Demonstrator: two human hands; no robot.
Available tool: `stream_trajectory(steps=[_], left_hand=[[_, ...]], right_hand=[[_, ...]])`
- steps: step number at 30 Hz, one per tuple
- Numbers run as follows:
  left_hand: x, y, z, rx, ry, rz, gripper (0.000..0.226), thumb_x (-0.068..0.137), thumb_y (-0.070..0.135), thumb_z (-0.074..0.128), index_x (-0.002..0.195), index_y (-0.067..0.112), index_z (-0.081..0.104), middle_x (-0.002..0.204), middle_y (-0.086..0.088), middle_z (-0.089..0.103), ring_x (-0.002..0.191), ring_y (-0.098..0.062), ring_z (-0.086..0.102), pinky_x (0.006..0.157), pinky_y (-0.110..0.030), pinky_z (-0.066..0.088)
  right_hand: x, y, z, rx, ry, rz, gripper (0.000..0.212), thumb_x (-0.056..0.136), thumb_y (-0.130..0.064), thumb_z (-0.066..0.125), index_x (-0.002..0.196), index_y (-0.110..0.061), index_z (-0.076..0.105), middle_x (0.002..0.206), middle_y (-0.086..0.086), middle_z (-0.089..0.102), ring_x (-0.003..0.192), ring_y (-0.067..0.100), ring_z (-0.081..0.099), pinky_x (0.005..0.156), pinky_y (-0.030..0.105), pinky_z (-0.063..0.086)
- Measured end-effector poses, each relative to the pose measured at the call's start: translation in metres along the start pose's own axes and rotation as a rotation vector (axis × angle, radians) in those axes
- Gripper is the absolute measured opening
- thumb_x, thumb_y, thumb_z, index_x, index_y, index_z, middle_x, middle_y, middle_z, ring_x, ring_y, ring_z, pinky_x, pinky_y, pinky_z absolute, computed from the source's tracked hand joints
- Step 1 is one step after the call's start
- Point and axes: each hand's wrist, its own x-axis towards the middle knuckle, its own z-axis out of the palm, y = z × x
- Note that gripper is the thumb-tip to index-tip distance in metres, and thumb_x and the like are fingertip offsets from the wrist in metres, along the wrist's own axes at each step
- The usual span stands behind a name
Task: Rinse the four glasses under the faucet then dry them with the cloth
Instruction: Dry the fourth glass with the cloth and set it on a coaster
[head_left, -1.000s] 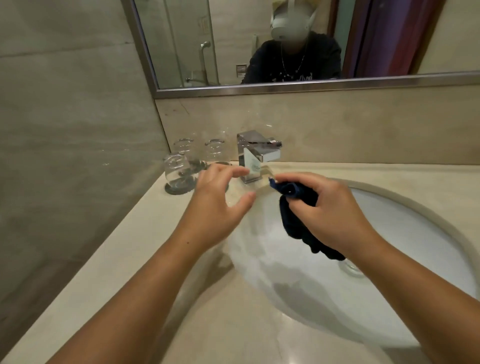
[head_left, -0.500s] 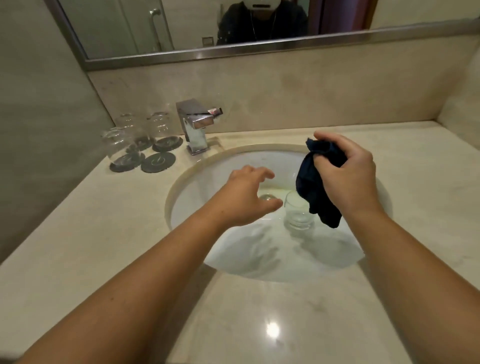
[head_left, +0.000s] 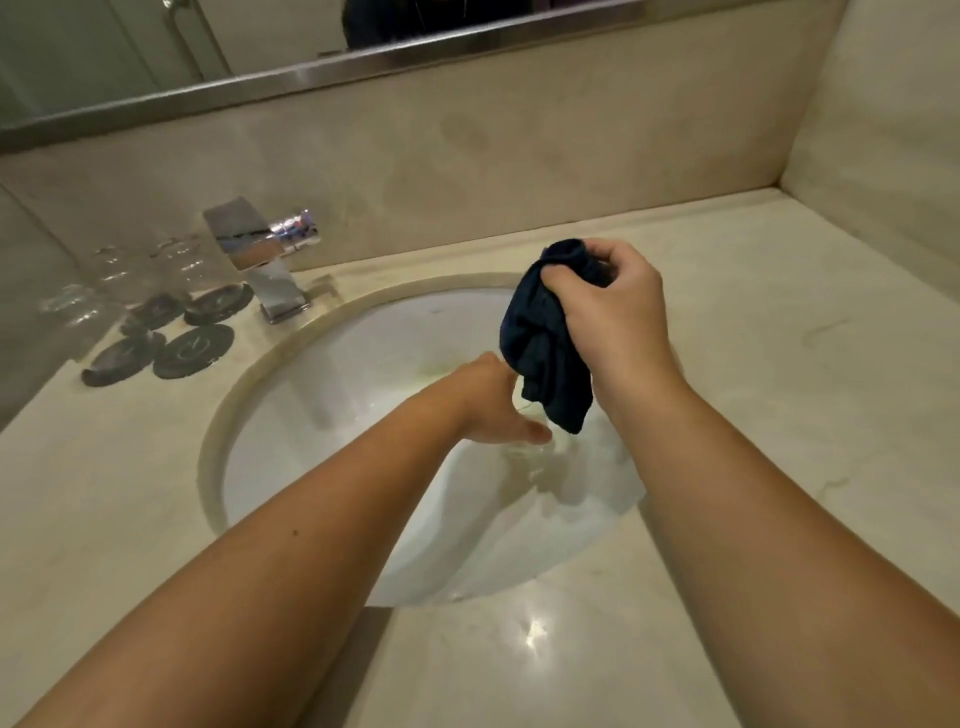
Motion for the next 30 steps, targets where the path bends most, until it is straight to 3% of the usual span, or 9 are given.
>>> stream_trajectory(steps=[3,5,7,11,16,19,22,26,30], left_hand=[[-0.001,0.006,-0.001,0.007,0.012,-0.017,0.08,0.049,0.073,0.068,0.119,0.035,0.06,0.114,0.003,0.064,0.099,-0.021,0.066,0.088,-0.043,0.061],[-0.01,0.007,-0.006,-0.028,0.055,-0.036,0.063,0.063,0.063,0.081,0.114,0.037,0.054,0.111,0.001,0.063,0.094,-0.016,0.063,0.079,-0.034,0.056],[-0.019,0.0,-0.012,-0.121,0.128,-0.061,0.062,0.077,0.051,0.088,0.127,0.037,0.053,0.116,0.002,0.062,0.101,-0.015,0.061,0.077,-0.03,0.049],[-0.065,-0.019,-0.039,-0.45,0.357,-0.205,0.065,0.081,0.053,0.088,0.132,0.035,0.053,0.116,0.005,0.064,0.101,-0.018,0.068,0.081,-0.034,0.055],[-0.126,-0.022,-0.049,-1.045,0.619,-0.149,0.058,0.073,0.048,0.091,0.12,0.037,0.058,0.117,-0.004,0.072,0.107,-0.022,0.075,0.095,-0.043,0.062],[-0.146,-0.012,-0.041,-1.291,0.64,-0.056,0.041,0.083,0.036,0.08,0.116,0.037,0.057,0.123,-0.006,0.069,0.111,-0.025,0.075,0.094,-0.038,0.062],[-0.151,-0.012,-0.037,-1.379,0.624,0.017,0.043,0.081,0.031,0.079,0.118,0.034,0.058,0.124,-0.008,0.07,0.107,-0.024,0.078,0.092,-0.037,0.065],[-0.151,-0.018,-0.035,-1.409,0.584,0.091,0.049,0.073,0.031,0.081,0.118,0.032,0.06,0.116,-0.006,0.075,0.102,-0.022,0.08,0.09,-0.037,0.066],[-0.15,-0.018,-0.033,-1.415,0.568,0.127,0.052,0.072,0.034,0.081,0.12,0.029,0.062,0.119,-0.01,0.074,0.104,-0.023,0.079,0.087,-0.035,0.066]], right_hand=[[0.001,-0.001,-0.001,0.034,-0.015,0.04,0.02,0.091,-0.019,0.07,0.11,-0.024,0.073,0.101,-0.007,0.076,0.094,0.013,0.073,0.074,0.027,0.057],[0.0,-0.003,-0.002,0.054,-0.03,0.072,0.019,0.092,-0.018,0.065,0.109,-0.022,0.074,0.099,-0.004,0.075,0.092,0.015,0.072,0.073,0.03,0.057],[-0.001,-0.004,-0.004,0.071,-0.049,0.094,0.019,0.093,-0.019,0.062,0.108,-0.02,0.073,0.094,-0.003,0.073,0.086,0.016,0.069,0.073,0.032,0.057],[-0.006,-0.012,-0.004,0.151,-0.065,0.146,0.022,0.091,-0.018,0.057,0.111,-0.02,0.067,0.087,-0.005,0.062,0.076,0.015,0.057,0.071,0.033,0.049],[-0.018,-0.016,0.005,0.187,-0.201,0.173,0.046,0.069,-0.024,0.054,0.114,-0.029,0.057,0.104,-0.002,0.063,0.094,0.02,0.061,0.087,0.044,0.052],[-0.024,-0.009,0.009,0.036,-0.291,0.013,0.048,0.089,-0.012,0.062,0.128,-0.036,0.048,0.108,-0.006,0.064,0.088,0.013,0.066,0.079,0.035,0.054],[-0.031,-0.003,0.014,0.024,-0.32,-0.148,0.045,0.091,-0.01,0.073,0.122,-0.036,0.054,0.109,0.001,0.075,0.091,0.018,0.075,0.083,0.04,0.063],[-0.042,-0.005,0.017,0.181,-0.412,-0.14,0.02,0.1,-0.01,0.071,0.117,-0.021,0.07,0.107,0.012,0.077,0.07,0.034,0.074,0.065,0.051,0.065],[-0.047,-0.004,0.02,0.196,-0.493,-0.09,0.018,0.106,-0.028,0.064,0.117,-0.028,0.078,0.097,0.019,0.068,0.068,0.034,0.064,0.059,0.038,0.057]])
